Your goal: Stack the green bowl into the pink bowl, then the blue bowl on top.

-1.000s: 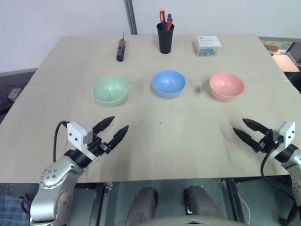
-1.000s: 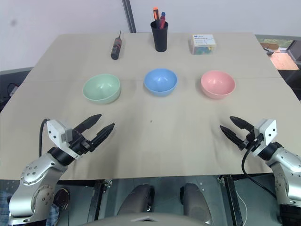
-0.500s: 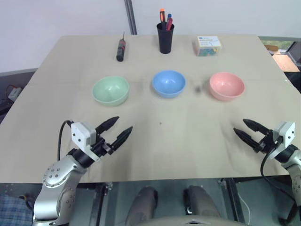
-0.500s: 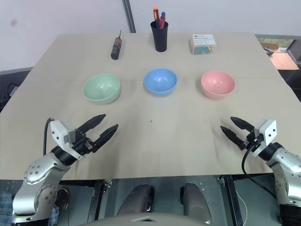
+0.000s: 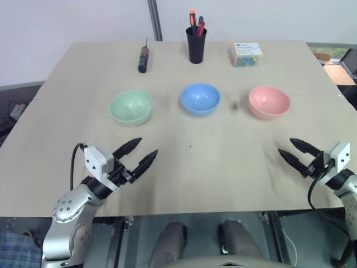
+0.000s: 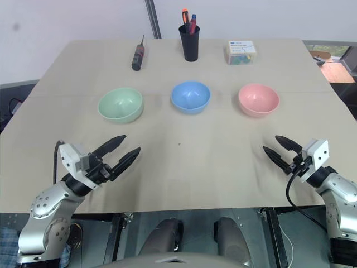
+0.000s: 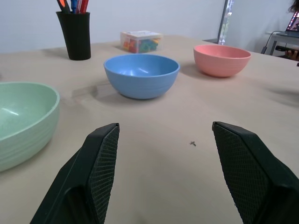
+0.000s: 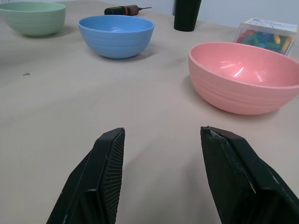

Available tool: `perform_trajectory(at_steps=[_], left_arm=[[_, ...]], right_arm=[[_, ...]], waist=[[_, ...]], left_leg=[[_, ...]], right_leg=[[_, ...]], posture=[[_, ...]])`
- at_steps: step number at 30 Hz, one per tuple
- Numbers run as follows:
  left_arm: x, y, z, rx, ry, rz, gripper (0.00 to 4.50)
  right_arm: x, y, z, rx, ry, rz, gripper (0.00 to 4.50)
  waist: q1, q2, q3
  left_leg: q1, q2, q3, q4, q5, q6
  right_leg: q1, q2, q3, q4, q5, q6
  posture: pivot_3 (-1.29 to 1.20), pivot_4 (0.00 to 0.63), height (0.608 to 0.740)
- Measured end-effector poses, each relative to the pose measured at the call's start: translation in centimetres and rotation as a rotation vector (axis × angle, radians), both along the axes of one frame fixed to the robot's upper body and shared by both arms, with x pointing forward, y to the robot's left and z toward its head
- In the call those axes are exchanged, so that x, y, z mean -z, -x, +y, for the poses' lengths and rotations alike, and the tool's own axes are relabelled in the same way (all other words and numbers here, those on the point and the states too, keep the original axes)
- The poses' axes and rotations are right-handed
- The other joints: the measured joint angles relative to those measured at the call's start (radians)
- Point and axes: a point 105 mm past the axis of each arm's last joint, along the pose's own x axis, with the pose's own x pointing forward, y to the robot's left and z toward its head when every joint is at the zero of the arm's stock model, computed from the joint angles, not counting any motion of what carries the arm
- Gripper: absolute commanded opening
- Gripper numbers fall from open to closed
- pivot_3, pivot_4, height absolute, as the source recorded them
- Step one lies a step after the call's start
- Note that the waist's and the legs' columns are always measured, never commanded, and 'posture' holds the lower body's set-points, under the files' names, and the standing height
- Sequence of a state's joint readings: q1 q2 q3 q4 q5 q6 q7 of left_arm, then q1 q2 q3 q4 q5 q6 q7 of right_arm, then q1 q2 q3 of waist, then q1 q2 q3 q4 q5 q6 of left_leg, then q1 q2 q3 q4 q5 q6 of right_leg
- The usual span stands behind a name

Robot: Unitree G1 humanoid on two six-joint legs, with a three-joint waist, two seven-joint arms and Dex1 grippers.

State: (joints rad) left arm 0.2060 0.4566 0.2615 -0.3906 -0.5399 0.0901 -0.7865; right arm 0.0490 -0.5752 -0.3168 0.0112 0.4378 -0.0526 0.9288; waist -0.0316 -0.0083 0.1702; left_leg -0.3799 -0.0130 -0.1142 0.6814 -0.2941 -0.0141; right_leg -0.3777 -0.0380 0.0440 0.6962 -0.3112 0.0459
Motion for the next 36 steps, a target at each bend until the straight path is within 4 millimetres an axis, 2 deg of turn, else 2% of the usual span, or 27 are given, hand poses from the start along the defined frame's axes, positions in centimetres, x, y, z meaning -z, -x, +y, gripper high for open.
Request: perform_trajectory(at_steps=[3,7,10,14,17,20,29,35,36], left_arm=[[-0.8,-0.1,-0.6,0.043,0.042,-0.041,3.38],[-1.9,-0.3,-1.1,0.075,0.093,-0.085,3.38],[-3.0,-0.6,-1.5,0.101,0.142,-0.117,3.38],[-3.7,-0.8,-2.6,0.155,0.174,-0.134,3.38],[-3.9,-0.9,-3.0,0.169,0.179,-0.138,3.38],[-4.1,-1.1,-3.5,0.185,0.181,-0.146,3.38],[-3.7,-1.4,-3.8,0.19,0.196,-0.134,3.38],[-3.5,-1.3,-3.7,0.176,0.199,-0.128,3.38],[-3.3,-1.3,-3.6,0.169,0.198,-0.125,3.38]], right_arm=[[0.4,-1.4,-0.8,0.059,0.142,0.057,2.71],[-1.5,-3.8,-1.3,0.151,0.181,0.05,2.71],[-3.2,-5.3,-0.1,0.128,0.253,-0.003,2.71],[-6.7,-7.4,1.9,0.099,0.28,-0.097,2.71],[-7.3,-8.3,3.3,0.069,0.298,-0.098,2.71],[-7.2,-9.4,4.6,0.024,0.306,-0.053,2.71],[-5.6,-12.1,5.6,-0.02,0.367,0.084,2.71],[-1.7,-13.2,4.5,0.011,0.453,0.265,2.71],[-1.3,-13.3,4.6,0.004,0.458,0.286,2.14]], waist=[[-0.001,0.001,0.0],[-0.003,0.001,0.0],[-0.004,0.001,0.0],[-0.006,0.001,0.0],[-0.003,0.001,0.0],[-0.004,0.001,0.0],[-0.006,0.001,0.001],[-0.006,0.001,0.001],[-0.007,0.001,0.001]], left_leg=[[0.0,-0.001,0.001,0.0,0.0,0.0],[0.0,0.0,0.0,0.0,0.0,0.0],[0.0,0.0,0.001,0.0,0.0,0.0],[-0.001,0.0,0.0,0.0,0.0,0.0],[-0.002,0.0,0.0,0.0,0.0,0.0],[-0.002,-0.001,0.0,0.0,0.0,0.0],[-0.002,-0.001,0.0,0.0,0.0,0.0],[-0.003,-0.001,0.0,0.0,0.0,-0.001],[-0.003,-0.001,0.0,0.0,0.001,-0.001]], right_leg=[[0.0,0.001,0.001,0.0,0.0,0.0],[0.0,0.001,0.0,0.001,0.0,0.0],[-0.001,0.002,0.0,0.0,0.0,0.0],[-0.001,0.002,0.0,-0.001,0.0,0.0],[-0.001,0.002,-0.001,-0.001,0.0,0.0],[-0.001,0.001,0.0,-0.001,0.0,0.0],[-0.002,0.001,-0.001,-0.002,0.0,0.0],[-0.003,0.001,0.0,-0.002,0.0,0.0],[-0.003,0.001,0.0,-0.002,0.0,0.0]], posture=[[0.0,0.15,0.712],[0.0,0.15,0.712],[0.0,0.15,0.712],[0.0,0.15,0.712],[0.0,0.15,0.712],[0.0,0.15,0.712],[0.0,0.15,0.712],[0.0,0.15,0.712],[0.0,0.15,0.712]])
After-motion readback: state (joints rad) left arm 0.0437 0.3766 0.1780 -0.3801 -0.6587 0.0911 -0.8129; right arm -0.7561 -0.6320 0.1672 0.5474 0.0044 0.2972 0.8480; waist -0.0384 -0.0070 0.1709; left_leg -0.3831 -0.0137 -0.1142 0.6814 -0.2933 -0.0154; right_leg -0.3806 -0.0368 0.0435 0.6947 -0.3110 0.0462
